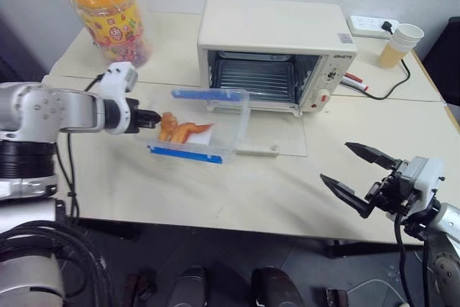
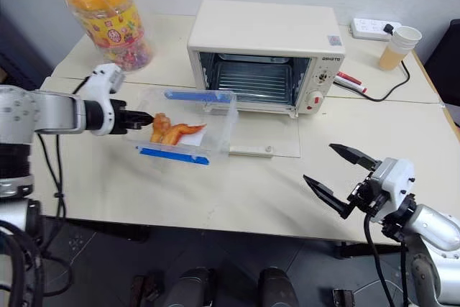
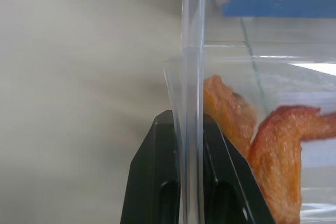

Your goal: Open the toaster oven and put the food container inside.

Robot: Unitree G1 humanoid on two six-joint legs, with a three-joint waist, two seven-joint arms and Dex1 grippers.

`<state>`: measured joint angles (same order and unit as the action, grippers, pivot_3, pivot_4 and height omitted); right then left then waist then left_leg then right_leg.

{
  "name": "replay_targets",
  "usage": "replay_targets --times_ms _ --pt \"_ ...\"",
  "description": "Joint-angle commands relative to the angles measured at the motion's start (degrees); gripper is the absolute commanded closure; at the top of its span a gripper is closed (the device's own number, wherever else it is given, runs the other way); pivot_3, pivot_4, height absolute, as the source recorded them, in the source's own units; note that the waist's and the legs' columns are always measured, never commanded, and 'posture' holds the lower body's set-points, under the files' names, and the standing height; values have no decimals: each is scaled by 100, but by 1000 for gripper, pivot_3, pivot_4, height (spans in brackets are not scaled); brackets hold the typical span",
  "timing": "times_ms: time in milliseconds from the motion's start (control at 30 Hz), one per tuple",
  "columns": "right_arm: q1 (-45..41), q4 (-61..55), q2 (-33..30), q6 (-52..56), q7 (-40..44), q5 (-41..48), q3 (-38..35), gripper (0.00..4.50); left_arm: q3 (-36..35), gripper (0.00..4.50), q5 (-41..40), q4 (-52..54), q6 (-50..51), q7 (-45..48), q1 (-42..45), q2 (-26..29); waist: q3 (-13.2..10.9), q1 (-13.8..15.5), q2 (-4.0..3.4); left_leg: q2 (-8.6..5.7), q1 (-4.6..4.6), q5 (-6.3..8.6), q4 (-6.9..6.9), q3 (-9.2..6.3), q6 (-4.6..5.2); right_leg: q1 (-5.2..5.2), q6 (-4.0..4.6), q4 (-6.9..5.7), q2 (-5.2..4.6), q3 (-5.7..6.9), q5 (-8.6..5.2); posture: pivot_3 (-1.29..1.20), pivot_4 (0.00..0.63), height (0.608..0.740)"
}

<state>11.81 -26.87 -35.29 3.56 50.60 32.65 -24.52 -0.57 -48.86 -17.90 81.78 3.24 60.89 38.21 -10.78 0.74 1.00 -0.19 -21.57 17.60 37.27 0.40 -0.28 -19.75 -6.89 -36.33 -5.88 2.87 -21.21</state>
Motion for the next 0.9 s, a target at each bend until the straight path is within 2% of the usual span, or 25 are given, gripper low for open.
replay_targets --times_ms 33,333,533,567,900 --pt "124 -481 81 -144 -167 38 -115 0 218 4439 633 -422 -328 156 627 -464 -3 58 5 -1 0 0 5 1 0 0 0 -2 0 3 0 0 150 740" --pt "350 -946 279 -87 -637 -91 -3 0 426 4439 1639 -1314 -779 450 1312 -1689 -5 63 8 -3 -4 0 1 22 1 -18 -3 -15 0 19 1 0 150 740" --pt "497 -1222 404 -43 -913 -183 184 0 532 4439 2192 -1366 -938 630 1308 -1910 -4 52 7 0 -1 0 2 26 0 -20 -3 -20 4 16 0 0 150 740" --pt "501 -1242 418 -33 -951 -190 197 0 495 4099 2256 -1351 -929 622 1281 -1916 -4 53 7 0 -1 0 3 29 1 -20 -3 -21 4 15 0 0 150 740" --pt "555 -1191 391 -36 -998 -181 238 0 58 1854 2435 -888 -832 798 1124 -2029 -4 64 7 0 0 0 8 26 1 -19 -3 -24 3 16 0 0 150 740"
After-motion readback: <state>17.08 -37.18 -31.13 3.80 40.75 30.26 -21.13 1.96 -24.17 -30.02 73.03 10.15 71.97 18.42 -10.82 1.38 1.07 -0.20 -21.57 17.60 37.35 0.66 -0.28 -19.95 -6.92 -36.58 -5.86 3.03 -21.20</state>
